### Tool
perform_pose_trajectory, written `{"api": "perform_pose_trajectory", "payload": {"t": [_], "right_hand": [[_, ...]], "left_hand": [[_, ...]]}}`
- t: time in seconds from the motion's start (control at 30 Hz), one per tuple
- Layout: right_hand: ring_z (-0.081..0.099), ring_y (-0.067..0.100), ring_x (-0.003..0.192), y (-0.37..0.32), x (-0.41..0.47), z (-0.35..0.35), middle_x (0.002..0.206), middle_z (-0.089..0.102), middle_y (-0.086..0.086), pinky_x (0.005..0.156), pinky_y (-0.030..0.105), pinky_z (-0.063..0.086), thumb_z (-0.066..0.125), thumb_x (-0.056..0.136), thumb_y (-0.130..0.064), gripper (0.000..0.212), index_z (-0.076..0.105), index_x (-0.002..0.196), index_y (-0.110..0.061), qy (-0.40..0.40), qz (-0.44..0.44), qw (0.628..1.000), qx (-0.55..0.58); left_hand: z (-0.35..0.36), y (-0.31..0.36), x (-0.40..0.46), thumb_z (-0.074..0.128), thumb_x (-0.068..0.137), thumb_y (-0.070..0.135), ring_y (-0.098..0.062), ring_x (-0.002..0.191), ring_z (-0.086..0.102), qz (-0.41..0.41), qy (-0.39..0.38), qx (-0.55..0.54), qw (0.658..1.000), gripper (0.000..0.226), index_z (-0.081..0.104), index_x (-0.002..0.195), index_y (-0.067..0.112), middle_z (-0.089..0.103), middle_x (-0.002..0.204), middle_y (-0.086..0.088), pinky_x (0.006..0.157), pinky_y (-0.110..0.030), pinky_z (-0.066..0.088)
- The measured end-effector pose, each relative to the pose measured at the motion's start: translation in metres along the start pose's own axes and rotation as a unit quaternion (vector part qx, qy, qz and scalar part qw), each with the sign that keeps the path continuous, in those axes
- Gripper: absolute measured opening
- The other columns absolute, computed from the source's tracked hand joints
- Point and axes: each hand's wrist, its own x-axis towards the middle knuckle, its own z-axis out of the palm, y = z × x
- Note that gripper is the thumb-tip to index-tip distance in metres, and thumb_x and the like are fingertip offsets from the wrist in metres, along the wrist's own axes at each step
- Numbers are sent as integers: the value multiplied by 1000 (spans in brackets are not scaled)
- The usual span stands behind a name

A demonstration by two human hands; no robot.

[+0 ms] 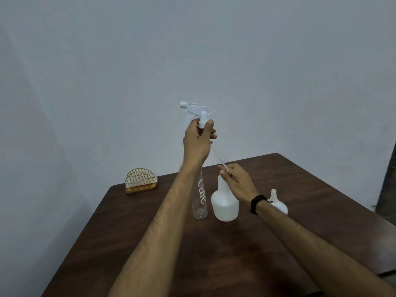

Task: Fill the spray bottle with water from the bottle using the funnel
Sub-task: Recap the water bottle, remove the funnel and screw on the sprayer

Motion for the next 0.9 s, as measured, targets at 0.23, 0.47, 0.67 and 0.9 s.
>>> {"api": "perform_pose_trajectory", "payload": {"t": [0.23,0.47,0.67,0.9], "right_hand": [[55,5,120,11,-9,1,132,56,-14,97,21,45,53,99,-40,47,48,143,-23,-92,-6,995,26],[63,7,107,27,-16,2,116,66,-8,91,30,54,64,94,-32,32,54,124,-26,-22,-8,999,44],[67,12,91,49,-26,-7,96,71,-4,77,33,56,71,88,-31,21,67,102,-15,-3,5,1000,24],[67,2,95,67,-31,1,101,73,-10,79,27,55,62,92,-38,27,69,112,-22,19,15,998,59]], "left_hand": [[27,-28,-12,55,100,37,-9,96,66,-12,-19,37,999,29,59,123,20,70,98,6,82,-24,52],[41,-90,-43,54,99,40,-3,90,63,-66,-53,78,993,28,59,123,25,66,95,13,81,-26,51],[51,-111,-61,61,96,39,4,72,63,-71,-73,55,993,5,62,92,35,67,77,16,63,-11,46],[58,-132,-77,66,93,37,-15,86,70,-71,-65,-11,995,7,68,98,33,73,88,3,79,-31,57]]}}
